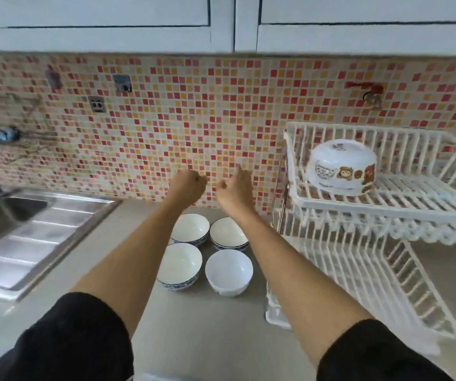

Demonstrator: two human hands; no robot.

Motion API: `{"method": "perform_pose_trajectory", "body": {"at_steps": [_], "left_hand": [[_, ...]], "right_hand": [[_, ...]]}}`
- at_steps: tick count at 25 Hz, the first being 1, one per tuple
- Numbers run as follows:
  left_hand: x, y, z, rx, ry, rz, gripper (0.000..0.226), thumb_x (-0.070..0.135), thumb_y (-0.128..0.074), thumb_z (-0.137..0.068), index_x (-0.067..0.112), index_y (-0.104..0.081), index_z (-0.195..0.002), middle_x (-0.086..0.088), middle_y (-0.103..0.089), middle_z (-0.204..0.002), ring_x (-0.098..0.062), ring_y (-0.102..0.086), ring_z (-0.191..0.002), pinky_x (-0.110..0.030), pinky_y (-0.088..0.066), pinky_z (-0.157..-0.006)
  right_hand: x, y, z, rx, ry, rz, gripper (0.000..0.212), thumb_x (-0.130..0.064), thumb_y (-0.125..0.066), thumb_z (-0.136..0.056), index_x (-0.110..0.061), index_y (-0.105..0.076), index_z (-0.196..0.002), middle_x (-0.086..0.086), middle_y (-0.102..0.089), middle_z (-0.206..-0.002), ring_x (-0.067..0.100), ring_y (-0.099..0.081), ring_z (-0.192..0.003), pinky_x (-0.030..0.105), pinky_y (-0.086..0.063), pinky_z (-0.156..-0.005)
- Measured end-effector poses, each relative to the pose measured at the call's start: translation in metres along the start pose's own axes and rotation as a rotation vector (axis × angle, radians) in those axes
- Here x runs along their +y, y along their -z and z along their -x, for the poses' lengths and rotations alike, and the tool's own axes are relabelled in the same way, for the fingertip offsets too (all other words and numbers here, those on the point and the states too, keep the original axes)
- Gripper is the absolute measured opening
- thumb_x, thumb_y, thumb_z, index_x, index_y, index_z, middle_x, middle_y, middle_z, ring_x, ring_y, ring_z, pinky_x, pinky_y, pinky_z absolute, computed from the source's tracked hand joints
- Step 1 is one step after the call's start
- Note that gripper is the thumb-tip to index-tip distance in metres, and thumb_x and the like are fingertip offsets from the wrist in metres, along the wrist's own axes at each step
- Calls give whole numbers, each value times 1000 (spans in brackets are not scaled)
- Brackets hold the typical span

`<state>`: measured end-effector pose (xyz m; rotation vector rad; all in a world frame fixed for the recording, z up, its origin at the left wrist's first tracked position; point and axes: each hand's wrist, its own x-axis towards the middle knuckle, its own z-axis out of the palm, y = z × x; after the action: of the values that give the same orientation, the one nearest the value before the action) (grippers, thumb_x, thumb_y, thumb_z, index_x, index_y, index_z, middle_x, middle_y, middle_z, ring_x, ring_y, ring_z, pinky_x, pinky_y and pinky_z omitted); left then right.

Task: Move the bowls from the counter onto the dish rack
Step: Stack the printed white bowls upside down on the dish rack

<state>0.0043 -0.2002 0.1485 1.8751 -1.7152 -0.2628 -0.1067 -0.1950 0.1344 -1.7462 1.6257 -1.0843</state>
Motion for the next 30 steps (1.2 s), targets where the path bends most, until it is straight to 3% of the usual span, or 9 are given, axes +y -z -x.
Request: {"method": "perform_pose_trajectory", "body": {"at_steps": [4, 8, 12, 16, 19, 21, 26, 29, 30], "left_hand": [[-58, -77, 34, -268, 151, -92, 37, 23, -42, -95, -5, -62, -82, -24, -59, -83, -34, -55, -84, -31, -40, -71], [-83, -140, 62, -422, 228, -157, 37, 24, -38, -97, 0, -58, -116, -21, -61, -118, -38, -56, -112, -37, -44, -93], [-100, -180, 74, -554, 347, -189, 48, 31, -36, -98, -3, -50, -127, -22, -54, -131, -35, -48, -124, -35, -39, -100], [-103, -192, 78, -596, 358, -104, 52, 29, -41, -96, -7, -42, -134, -23, -50, -136, -37, -46, -127, -36, -39, -101], [-94, -181, 75, -536, 447, 45, 56, 31, -46, -94, -9, -40, -133, -23, -50, -135, -36, -49, -124, -36, -42, -99], [-77, -161, 67, -427, 509, 220, 62, 41, -42, -95, -7, -36, -134, -23, -50, -135, -37, -49, -123, -39, -43, -100], [-33, -78, 27, -117, 522, 775, 71, 65, -20, -91, 19, -27, -145, -15, -41, -145, -37, -46, -128, -47, -44, -99], [-19, -20, 9, -49, 480, 1222, 77, 74, -20, -84, 26, -32, -144, -10, -45, -142, -37, -49, -124, -37, -55, -75], [-12, -1, 7, -30, 468, 1341, 78, 73, -22, -85, 22, -35, -143, -11, -49, -137, -37, -51, -122, -38, -54, -76]], "right_hand": [[98, -54, 12, -9, -255, 285, 59, -24, -45, -94, -3, -25, -144, 19, -26, -151, 34, -23, -140, 41, -21, -114], [171, -71, 26, -50, -426, 320, 46, -20, -51, -91, -2, -41, -132, 18, -44, -139, 34, -42, -129, 37, -36, -103], [214, -92, 35, -245, -521, 422, 53, -24, -48, -95, 2, -34, -139, 18, -41, -145, 32, -42, -131, 34, -36, -105], [222, -97, 40, -282, -619, 367, 50, -8, -49, -93, 0, -33, -140, 18, -44, -142, 32, -46, -129, 33, -40, -102], [208, -90, 38, -189, -573, 385, 52, -4, -49, -90, -4, -33, -139, 18, -48, -137, 34, -52, -122, 35, -47, -87], [187, -84, 37, -31, -515, 210, 47, -6, -45, -91, -10, -36, -137, 15, -53, -133, 33, -55, -115, 32, -45, -80], [95, -53, 29, 319, -83, -144, 48, -36, -40, -95, -5, -39, -131, 16, -53, -128, 32, -56, -113, 27, -43, -84], [29, -23, 30, 285, 23, -250, 59, -56, -32, -91, -10, -30, -127, 7, -50, -130, 26, -55, -112, 25, -43, -83], [10, -13, 32, 252, 95, -280, 68, -68, -24, -84, -13, -27, -124, 1, -49, -127, 20, -56, -110, 24, -45, -82]]}}
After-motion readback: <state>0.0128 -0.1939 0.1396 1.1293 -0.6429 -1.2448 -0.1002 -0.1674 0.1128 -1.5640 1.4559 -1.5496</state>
